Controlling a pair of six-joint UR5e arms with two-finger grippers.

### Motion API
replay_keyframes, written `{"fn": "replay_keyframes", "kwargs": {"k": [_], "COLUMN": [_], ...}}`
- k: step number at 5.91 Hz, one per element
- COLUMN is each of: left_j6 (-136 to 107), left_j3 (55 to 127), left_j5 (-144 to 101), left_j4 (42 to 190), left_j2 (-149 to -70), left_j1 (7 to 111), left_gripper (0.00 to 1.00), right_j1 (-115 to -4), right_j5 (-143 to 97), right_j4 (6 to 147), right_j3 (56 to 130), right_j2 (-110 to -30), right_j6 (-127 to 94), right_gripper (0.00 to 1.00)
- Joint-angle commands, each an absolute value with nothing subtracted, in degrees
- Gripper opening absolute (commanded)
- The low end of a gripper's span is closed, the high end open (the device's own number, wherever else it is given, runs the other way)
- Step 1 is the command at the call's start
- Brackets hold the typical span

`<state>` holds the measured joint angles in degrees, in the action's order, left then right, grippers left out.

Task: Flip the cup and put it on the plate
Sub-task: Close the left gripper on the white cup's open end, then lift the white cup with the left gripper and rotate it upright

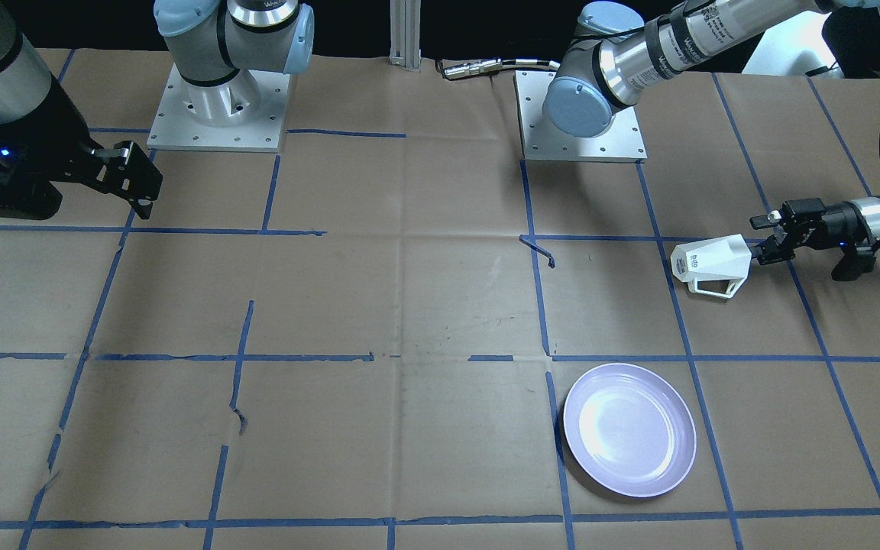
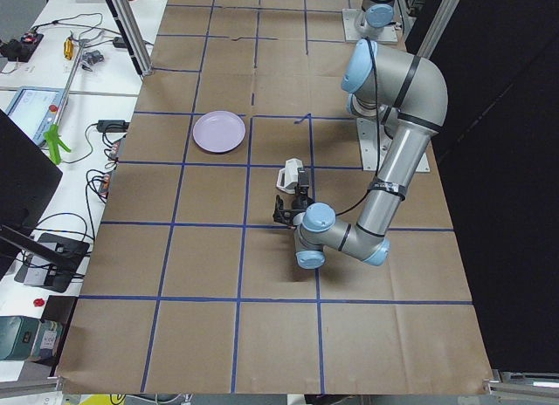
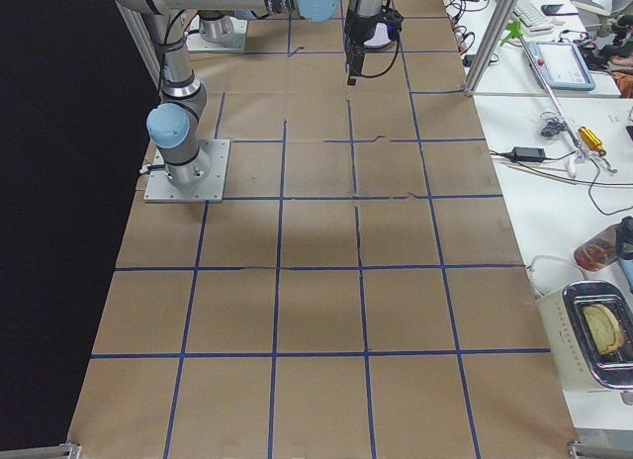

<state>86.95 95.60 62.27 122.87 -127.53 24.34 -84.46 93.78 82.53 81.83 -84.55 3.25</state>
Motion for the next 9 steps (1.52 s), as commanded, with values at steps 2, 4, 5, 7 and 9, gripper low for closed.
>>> {"fn": "replay_keyframes", "kwargs": {"k": [2,4,5,7,9], "left_j6": [88.94,89.74,89.56,86.94,77.39], "left_j3": [95.36,94.23,94.22,90.38,84.05], "left_j5": [62.58,62.32,62.14,62.05,61.96], "left_j4": [123.13,123.05,123.13,130.81,138.92], "left_j2": [-127.62,-129.36,-128.77,-124.31,-115.88], "left_j1": [24.35,24.26,24.26,24.34,25.13], "left_gripper": [0.10,0.00,0.00,0.00,0.00], "right_j1": [-84.46,-84.46,-84.46,-84.46,-84.46], "right_j5": [93.78,93.78,93.78,93.78,93.78], "right_j4": [82.53,82.53,82.62,82.62,82.53], "right_j3": [81.83,81.83,81.83,81.83,81.83], "right_j2": [-84.55,-84.55,-84.55,-84.55,-84.55], "right_j6": [3.25,3.25,3.25,3.25,3.25], "right_gripper": [1.00,1.00,1.00,1.00,1.00]}}
